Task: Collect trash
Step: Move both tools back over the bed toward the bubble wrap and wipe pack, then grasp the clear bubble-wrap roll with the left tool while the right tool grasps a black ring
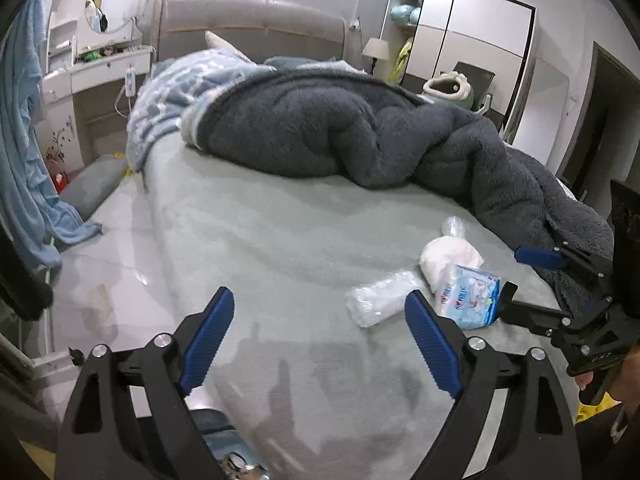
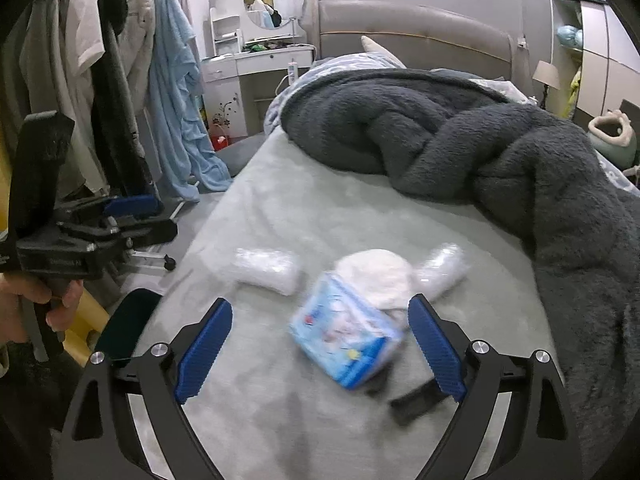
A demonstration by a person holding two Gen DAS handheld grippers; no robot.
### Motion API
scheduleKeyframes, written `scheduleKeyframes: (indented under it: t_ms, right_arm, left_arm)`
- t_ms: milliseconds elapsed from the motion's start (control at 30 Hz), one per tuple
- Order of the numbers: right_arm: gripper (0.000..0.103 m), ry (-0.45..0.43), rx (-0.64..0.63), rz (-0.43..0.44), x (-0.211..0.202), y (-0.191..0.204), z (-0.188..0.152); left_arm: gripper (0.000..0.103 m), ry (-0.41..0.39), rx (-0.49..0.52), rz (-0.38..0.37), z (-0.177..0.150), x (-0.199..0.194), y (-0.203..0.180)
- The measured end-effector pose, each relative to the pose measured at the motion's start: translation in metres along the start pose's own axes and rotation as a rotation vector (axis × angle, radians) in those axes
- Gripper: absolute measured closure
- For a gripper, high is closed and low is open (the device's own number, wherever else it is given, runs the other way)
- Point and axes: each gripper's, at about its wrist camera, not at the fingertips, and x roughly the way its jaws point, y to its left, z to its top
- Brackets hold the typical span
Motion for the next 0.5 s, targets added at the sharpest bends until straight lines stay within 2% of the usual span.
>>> scheduleKeyframes:
  t_ms: [167, 500]
  right_arm:
    - [0.011, 0.041, -0.027, -0.003, 0.001, -0.013, -0.016]
    - [0.010, 0.105, -0.060, -0.025, 0.004, -0.038, -0.043]
  left_arm:
    - [0.009, 0.054, -0.003, -0.026, -0.002, 0.024, -0.021]
    - [0.009, 0.124, -0.049, -0.018, -0.002, 0.061, -0.039]
